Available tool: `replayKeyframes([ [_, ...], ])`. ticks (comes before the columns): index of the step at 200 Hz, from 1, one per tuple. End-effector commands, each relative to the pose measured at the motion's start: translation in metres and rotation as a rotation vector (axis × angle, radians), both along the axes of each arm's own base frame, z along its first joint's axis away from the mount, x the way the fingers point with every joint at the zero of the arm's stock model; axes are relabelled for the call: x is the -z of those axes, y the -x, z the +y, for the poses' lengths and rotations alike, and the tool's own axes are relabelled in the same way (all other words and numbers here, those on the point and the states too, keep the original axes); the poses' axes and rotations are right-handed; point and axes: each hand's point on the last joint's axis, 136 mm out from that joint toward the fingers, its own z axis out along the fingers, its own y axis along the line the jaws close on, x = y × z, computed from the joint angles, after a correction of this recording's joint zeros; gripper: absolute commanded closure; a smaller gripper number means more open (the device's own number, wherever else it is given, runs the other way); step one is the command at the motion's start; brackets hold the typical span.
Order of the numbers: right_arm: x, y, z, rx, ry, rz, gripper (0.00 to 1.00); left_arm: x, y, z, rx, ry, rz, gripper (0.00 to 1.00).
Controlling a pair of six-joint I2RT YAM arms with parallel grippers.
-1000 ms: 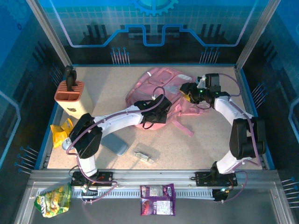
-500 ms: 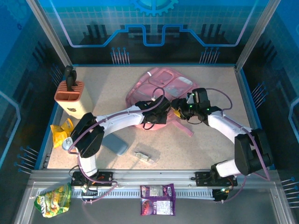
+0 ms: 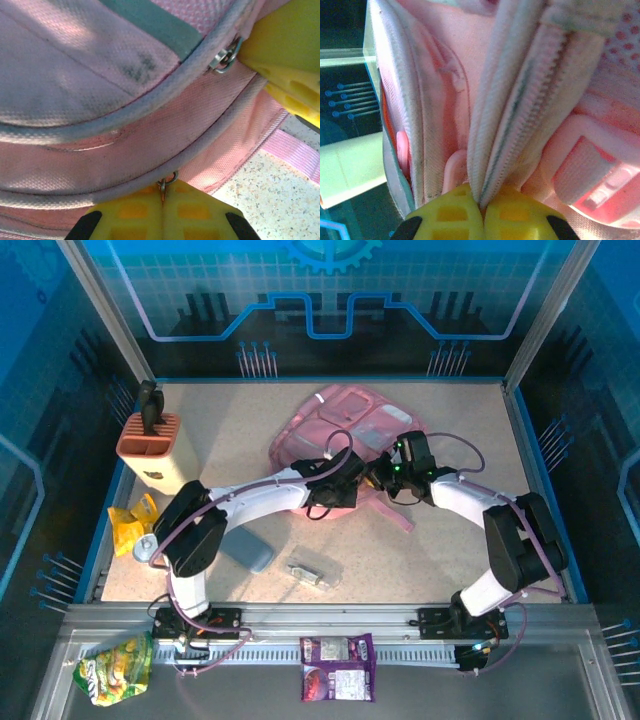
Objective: Pack books, pencil case, and school supplies into a backpack
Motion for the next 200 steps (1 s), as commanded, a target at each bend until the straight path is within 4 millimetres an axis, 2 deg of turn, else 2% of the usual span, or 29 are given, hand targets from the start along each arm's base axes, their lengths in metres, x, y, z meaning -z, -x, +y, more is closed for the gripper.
replayKeyframes([
  [1, -0.013, -0.011, 0.001, 0.018, -0.008, -0.078, 1.0, 0.018, -0.003, 0.009, -0.05, -0.037, 0.016, 0.92],
  [25, -0.017, -0.009, 0.002, 0.017, -0.023, -0.086, 1.0, 0.023, -0.006, 0.008, -0.062, -0.034, 0.01, 0.81],
  [58, -0.025, -0.007, 0.006, 0.009, -0.042, -0.101, 1.0, 0.031, -0.009, 0.008, -0.077, -0.04, 0.012, 0.79],
  [79, -0.032, -0.006, 0.008, 0.0, -0.048, -0.122, 1.0, 0.033, -0.01, 0.008, -0.086, -0.04, 0.008, 0.85],
  [117, -0.039, -0.005, 0.002, 0.002, -0.032, -0.146, 1.0, 0.019, -0.008, 0.016, -0.088, -0.034, -0.024, 1.0],
  [168, -0.046, -0.006, -0.023, 0.001, -0.034, -0.159, 1.0, -0.002, 0.003, 0.05, -0.023, -0.066, -0.041, 1.0],
  [200, -0.052, -0.011, -0.041, -0.025, -0.048, -0.164, 1.0, -0.005, 0.003, 0.095, -0.039, -0.113, -0.043, 1.0],
])
